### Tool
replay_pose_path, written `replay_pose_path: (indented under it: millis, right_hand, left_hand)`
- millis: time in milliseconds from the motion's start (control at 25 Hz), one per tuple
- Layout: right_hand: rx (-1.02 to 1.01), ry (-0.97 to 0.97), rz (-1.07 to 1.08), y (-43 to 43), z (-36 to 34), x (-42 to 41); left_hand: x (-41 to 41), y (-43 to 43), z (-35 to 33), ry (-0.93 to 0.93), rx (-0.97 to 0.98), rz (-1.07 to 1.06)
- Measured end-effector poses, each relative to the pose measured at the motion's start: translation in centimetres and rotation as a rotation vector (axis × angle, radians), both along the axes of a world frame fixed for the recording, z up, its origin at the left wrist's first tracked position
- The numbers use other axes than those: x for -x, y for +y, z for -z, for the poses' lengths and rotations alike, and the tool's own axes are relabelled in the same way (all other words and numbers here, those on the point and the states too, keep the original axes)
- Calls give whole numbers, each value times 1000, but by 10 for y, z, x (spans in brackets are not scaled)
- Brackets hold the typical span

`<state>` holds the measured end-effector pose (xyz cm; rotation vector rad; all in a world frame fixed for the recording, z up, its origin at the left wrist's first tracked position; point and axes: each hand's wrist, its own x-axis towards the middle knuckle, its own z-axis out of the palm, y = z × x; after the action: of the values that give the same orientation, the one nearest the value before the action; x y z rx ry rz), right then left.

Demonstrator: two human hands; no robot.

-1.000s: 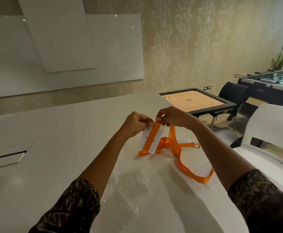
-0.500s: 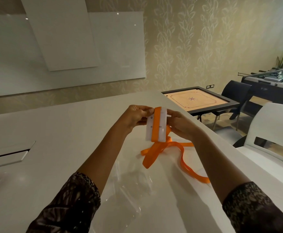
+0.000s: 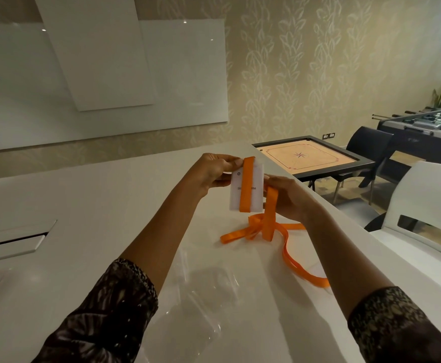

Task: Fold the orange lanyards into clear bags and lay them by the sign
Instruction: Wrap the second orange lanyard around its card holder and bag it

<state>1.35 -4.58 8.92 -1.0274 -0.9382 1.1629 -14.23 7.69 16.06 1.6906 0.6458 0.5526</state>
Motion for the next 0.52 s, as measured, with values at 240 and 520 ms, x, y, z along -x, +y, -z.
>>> replay_pose_path:
  millis: [240,520]
  right_hand:
    - [78,-411,196,-1,0,8]
    - [57,-853,417,6,11,27]
  left_hand:
    - [1,1,5,11,31,-26]
    - [1,1,18,-56,130,-100]
